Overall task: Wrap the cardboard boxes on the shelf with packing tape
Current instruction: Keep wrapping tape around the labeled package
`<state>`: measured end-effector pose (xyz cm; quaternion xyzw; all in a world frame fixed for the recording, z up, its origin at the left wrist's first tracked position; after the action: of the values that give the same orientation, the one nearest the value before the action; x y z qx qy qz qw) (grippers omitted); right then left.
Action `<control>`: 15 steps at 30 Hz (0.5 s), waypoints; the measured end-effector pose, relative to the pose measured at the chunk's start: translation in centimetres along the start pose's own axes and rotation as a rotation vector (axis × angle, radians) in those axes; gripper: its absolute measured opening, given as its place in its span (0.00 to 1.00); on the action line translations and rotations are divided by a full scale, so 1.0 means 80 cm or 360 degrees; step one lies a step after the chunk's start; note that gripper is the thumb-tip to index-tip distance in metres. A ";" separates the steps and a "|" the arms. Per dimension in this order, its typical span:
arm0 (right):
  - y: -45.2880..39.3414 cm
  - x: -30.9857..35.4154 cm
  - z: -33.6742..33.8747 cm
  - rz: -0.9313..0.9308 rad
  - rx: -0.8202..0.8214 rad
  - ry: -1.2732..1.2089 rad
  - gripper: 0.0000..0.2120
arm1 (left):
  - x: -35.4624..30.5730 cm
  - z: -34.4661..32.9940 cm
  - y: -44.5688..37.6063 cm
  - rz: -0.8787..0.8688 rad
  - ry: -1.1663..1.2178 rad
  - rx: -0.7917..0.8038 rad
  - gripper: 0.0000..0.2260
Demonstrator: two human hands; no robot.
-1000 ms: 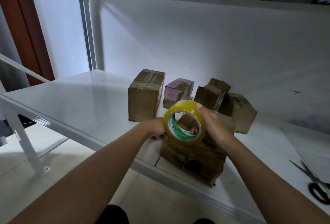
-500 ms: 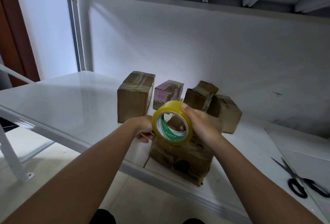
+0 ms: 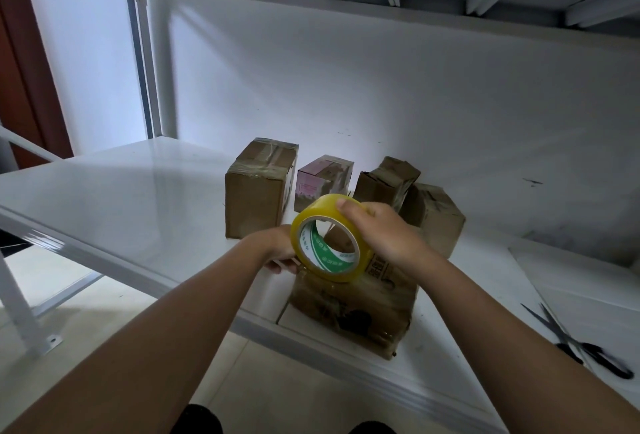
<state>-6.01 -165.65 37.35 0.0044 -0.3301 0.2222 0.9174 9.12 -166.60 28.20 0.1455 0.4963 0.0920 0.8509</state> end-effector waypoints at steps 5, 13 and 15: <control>0.005 -0.006 0.002 -0.0013 -0.0027 -0.0004 0.21 | -0.006 -0.001 0.002 -0.0045 -0.0025 -0.0007 0.14; -0.003 0.024 0.002 0.0168 0.0020 0.0328 0.21 | 0.008 -0.007 0.007 0.0005 0.0009 -0.0040 0.12; -0.004 0.028 0.001 0.0208 0.0016 0.0414 0.22 | 0.009 -0.007 0.007 0.0017 0.0026 -0.0039 0.12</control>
<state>-4.37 -165.06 38.81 -0.0412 -0.2069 0.2818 0.9360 9.00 -165.74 27.53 0.1369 0.5012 0.1039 0.8481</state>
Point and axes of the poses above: each hand's wrist, its own y-axis away from the middle knuckle, its own z-axis out of the back of the hand, x = y × z, the point moved 7 cm from there along -y, towards the middle knuckle, and after that the axes turned 10 degrees about y, right-handed, at the moved point
